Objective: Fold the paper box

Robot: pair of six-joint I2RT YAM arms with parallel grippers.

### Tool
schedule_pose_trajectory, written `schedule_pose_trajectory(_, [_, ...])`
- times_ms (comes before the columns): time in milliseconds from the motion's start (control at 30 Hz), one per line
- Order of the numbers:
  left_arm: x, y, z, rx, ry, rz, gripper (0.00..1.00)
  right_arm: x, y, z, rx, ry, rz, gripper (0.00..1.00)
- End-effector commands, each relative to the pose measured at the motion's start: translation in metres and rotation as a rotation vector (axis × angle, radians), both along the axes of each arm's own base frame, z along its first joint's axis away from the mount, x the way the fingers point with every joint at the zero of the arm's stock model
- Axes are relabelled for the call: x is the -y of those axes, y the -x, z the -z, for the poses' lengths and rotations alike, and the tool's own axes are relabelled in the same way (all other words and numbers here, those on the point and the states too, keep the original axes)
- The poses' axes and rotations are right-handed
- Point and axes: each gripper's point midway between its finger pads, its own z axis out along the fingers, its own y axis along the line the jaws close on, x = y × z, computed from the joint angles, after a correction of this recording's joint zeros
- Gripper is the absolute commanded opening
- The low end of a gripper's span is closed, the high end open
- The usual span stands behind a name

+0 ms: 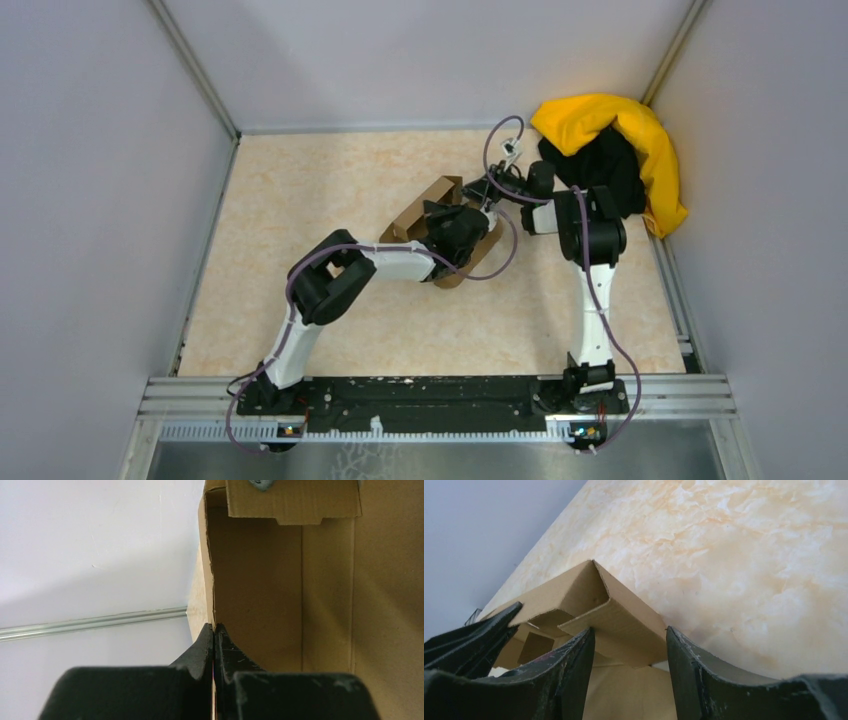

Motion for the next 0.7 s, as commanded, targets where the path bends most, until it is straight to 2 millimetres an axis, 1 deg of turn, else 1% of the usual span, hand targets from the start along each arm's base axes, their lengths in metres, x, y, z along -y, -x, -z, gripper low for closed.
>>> schedule_pose_trajectory(0, [0.013, 0.005, 0.002, -0.031, 0.040, 0.079, 0.00, -0.015, -0.007, -0.026, 0.074, 0.003, -0.061, 0.55])
schedule_pose_trajectory(200, [0.018, 0.009, 0.002, -0.051, 0.059, 0.109, 0.00, -0.029, -0.006, -0.011, 0.025, 0.044, -0.101, 0.55])
schedule_pose_trajectory(300, [0.018, 0.009, 0.003, -0.053, 0.063, 0.112, 0.00, -0.034, -0.005, -0.008, 0.014, 0.067, -0.103, 0.55])
schedule_pose_trajectory(533, [0.021, 0.009, 0.002, -0.060, 0.076, 0.131, 0.00, -0.037, -0.001, -0.001, -0.035, 0.074, -0.135, 0.55])
schedule_pose_trajectory(667, [0.021, 0.010, 0.004, -0.065, 0.074, 0.133, 0.00, -0.039, -0.003, 0.002, -0.049, 0.075, -0.150, 0.55])
